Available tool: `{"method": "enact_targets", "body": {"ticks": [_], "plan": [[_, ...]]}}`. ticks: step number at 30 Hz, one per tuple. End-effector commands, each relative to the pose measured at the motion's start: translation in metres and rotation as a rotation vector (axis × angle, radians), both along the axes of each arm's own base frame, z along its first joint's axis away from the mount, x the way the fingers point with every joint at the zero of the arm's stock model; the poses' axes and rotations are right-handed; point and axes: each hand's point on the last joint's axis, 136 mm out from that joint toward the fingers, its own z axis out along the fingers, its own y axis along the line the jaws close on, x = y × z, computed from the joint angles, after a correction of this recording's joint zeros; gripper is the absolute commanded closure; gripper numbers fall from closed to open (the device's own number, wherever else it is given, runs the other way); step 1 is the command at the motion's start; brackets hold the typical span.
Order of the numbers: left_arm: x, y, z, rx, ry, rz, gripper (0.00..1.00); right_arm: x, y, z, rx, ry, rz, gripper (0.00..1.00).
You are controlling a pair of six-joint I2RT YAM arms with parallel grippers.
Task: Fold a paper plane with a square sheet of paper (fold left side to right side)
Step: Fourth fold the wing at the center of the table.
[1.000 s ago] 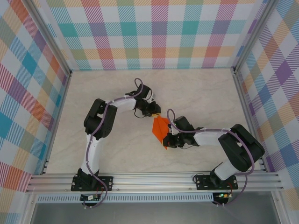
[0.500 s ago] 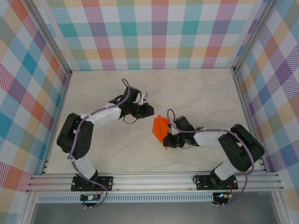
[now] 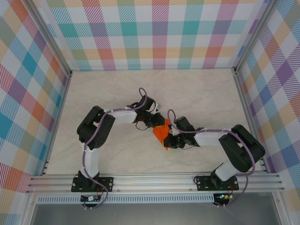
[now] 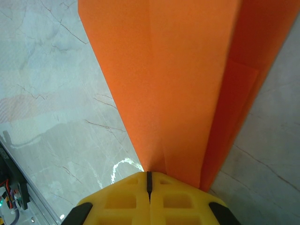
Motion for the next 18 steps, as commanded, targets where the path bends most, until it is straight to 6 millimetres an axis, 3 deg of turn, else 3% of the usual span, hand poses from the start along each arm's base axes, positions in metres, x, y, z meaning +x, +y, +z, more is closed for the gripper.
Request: {"method": "enact_targets", "body": {"ticks": [1,7,11,18], "plan": [[0.013,0.0,-0.01,0.029,-0.015,0.01,0.82,-0.053,-0.054,-0.048,-0.251,0.2,-0.009,1.0],[0.013,0.012,-0.032,0.111,-0.006,0.03,0.83,-0.054,-0.055,-0.044,-0.251,0.193,-0.002,1.0],[0.008,0.02,-0.044,0.145,0.009,0.031,0.83,-0.048,-0.046,-0.031,-0.191,0.163,0.007,1.0],[0.002,0.023,-0.05,0.142,0.022,0.041,0.83,-0.014,-0.024,0.044,0.023,-0.014,-0.034,1.0]]}}
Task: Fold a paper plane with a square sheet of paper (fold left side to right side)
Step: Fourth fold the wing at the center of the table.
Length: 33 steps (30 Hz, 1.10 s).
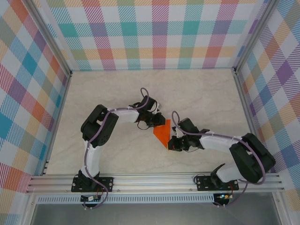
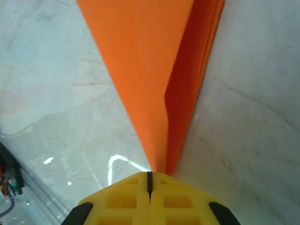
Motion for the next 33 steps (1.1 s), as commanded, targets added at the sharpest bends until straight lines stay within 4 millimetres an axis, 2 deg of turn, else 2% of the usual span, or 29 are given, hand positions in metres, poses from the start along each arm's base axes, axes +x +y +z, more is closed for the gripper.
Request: {"method": "enact_targets", "body": {"ticks": [1,5,7,11,16,22,33], "plan": [[-0.007,0.023,-0.034,0.11,0.032,0.034,0.83,0.007,0.001,0.031,0.061,-0.039,-0.022,1.0],[-0.006,0.022,-0.033,0.106,0.03,0.036,0.83,0.03,0.015,0.049,0.113,-0.09,-0.061,1.0],[-0.006,0.021,-0.033,0.105,0.029,0.036,0.83,0.044,0.021,0.05,0.122,-0.103,-0.09,1.0],[-0.006,0.02,-0.032,0.104,0.031,0.035,0.83,0.059,0.034,0.039,0.133,-0.073,-0.102,1.0],[-0.006,0.019,-0.031,0.102,0.03,0.032,0.83,0.066,0.04,0.016,0.122,-0.021,-0.137,1.0],[-0.006,0.02,-0.031,0.105,0.032,0.033,0.83,0.07,0.05,0.006,0.137,0.004,-0.163,1.0],[-0.006,0.02,-0.032,0.112,0.031,0.027,0.83,0.074,0.04,-0.014,0.031,0.022,-0.178,1.0]]}}
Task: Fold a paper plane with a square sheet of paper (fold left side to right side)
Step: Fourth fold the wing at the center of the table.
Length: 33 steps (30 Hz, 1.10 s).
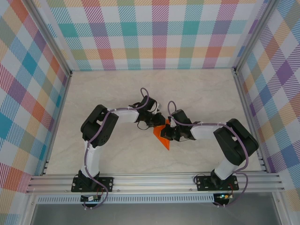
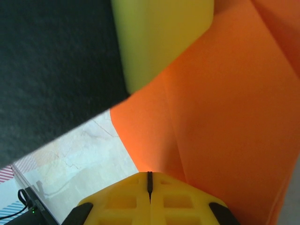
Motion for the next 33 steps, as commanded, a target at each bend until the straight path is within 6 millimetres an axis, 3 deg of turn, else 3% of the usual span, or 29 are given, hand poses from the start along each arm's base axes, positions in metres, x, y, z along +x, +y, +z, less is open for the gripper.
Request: {"method": "enact_targets", "body": {"ticks": [1,9,24,33], "plan": [[-0.006,0.02,-0.032,0.113,0.031,0.029,0.83,0.002,0.0,-0.009,-0.037,0.013,0.001,1.0],[-0.005,0.024,-0.033,0.14,0.025,0.027,0.84,-0.01,-0.017,-0.028,-0.131,0.056,-0.002,1.0],[0.0,0.032,-0.042,0.168,0.036,0.048,0.85,-0.068,-0.053,-0.046,-0.2,0.156,0.056,1.0],[0.002,0.033,-0.041,0.17,0.033,0.048,0.85,-0.092,-0.066,-0.048,-0.244,0.202,0.123,1.0]]}}
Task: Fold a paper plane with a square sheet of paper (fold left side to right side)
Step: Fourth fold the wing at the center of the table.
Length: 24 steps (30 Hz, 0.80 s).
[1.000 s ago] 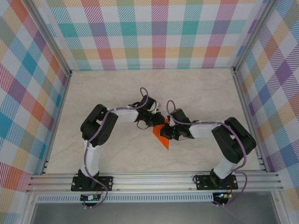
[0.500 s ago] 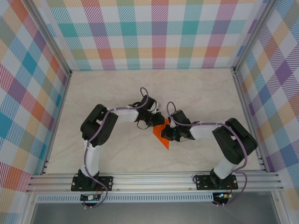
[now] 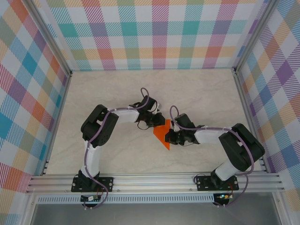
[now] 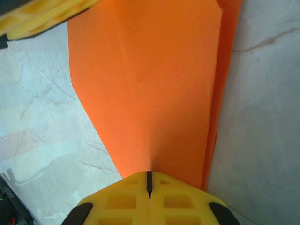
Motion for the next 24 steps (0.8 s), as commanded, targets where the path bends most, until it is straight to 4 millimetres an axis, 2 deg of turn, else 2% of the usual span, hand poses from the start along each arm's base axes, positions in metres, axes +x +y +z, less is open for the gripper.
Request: {"method": "enact_targets", "body": {"ticks": [1,6,12,14,21,24], "plan": [[0.002,0.031,-0.04,0.154,0.034,0.048,0.85,-0.062,-0.043,-0.035,-0.187,0.207,0.047,1.0],[0.002,0.03,-0.039,0.151,0.033,0.045,0.85,-0.049,-0.049,-0.018,-0.211,0.117,0.016,1.0],[0.002,0.03,-0.037,0.144,0.034,0.044,0.85,-0.028,-0.042,0.032,-0.164,-0.016,0.0,1.0],[0.001,0.029,-0.037,0.144,0.033,0.043,0.85,-0.025,-0.036,0.042,-0.137,-0.032,0.01,1.0],[0.003,0.028,-0.033,0.137,0.031,0.044,0.85,-0.005,0.013,0.041,0.05,-0.02,0.032,1.0],[0.003,0.028,-0.033,0.136,0.033,0.046,0.85,-0.005,0.023,0.028,0.04,0.017,0.051,1.0]]}}
